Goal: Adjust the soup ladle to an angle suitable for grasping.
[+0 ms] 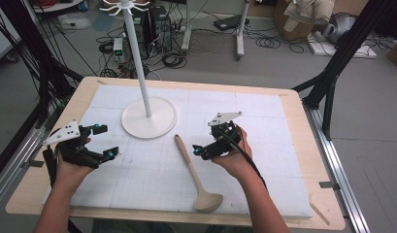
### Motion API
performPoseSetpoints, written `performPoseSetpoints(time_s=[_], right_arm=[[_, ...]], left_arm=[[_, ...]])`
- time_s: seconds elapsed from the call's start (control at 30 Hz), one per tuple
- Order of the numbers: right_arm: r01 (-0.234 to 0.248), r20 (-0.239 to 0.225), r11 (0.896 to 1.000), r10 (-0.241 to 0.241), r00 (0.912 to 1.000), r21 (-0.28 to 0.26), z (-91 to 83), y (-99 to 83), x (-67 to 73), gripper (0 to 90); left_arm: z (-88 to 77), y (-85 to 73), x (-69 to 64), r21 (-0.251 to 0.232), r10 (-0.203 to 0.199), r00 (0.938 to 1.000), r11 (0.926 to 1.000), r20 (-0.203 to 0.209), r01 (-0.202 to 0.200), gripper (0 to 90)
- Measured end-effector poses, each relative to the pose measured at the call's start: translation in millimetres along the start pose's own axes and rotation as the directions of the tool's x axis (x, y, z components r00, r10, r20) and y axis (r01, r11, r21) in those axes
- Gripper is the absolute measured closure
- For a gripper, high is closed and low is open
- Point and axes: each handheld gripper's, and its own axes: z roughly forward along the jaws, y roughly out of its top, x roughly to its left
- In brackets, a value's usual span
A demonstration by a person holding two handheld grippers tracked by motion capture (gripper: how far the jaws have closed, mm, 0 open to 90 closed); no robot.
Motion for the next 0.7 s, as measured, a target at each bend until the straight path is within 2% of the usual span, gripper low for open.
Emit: performPoseSetpoints(time_s=[0.07, 0.23, 0.4, 0.47, 0.53, 0.57, 0.67, 0.7], right_arm=[[0.0, -0.007, 1.0, 0.0, 1.0, 0.022, 6.9, 0.4, 2.2, 0.5], [0.01, -0.027, 0.997, -0.008, 0.9996, 0.073, 22.3, 0.7, 8.2, 0.5], [0.017, -0.058, 0.988, -0.009, 0.9983, 0.152, 39.4, -1.3, 13.4, 0.5], [0.026, -0.068, 0.978, -0.012, 0.9976, 0.205, 47.7, -4.0, 16.5, 0.5], [0.025, -0.073, 0.972, -0.009, 0.9973, 0.232, 53.4, -6.3, 19.0, 0.6], [0.032, -0.075, 0.965, -0.012, 0.9971, 0.26, 56.6, -7.5, 21.1, 0.6], [0.048, -0.088, 0.954, -0.023, 0.9959, 0.295, 63.9, -10.2, 26.1, 1.9], [0.06, -0.093, 0.946, -0.032, 0.9951, 0.319, 67.2, -11.2, 29.3, 6.3]], left_arm=[[1.0, -0.3, -0.6, 0.01, 0.01, 0.9999, 0.9999, 0.008, -0.01, 1.7], [1.3, -1.8, 0.6, 0.01, 0.003, 1.0, 0.9999, 0.007, -0.003, 1.7], [0.4, -3.6, 1.2, 0.01, 0.001, 1.0, 0.9999, 0.007, -0.001, 1.7], [1.2, -5.0, 0.7, 0.014, 0.001, 0.9999, 0.9999, 0.012, -0.001, 1.7], [2.5, -6.9, -0.2, 0.025, 0.004, 0.9999, 0.9997, 0.014, -0.004, 1.7], [3.0, -7.5, -0.5, 0.027, 0.003, 0.9999, 0.9996, 0.016, -0.003, 1.7], [3.7, -8.3, -1.0, 0.031, 0.006, 0.9998, 0.9995, 0.019, -0.006, 1.6], [3.7, -8.3, -1.1, 0.029, 0.007, 0.9998, 0.9996, 0.019, -0.007, 1.6]])
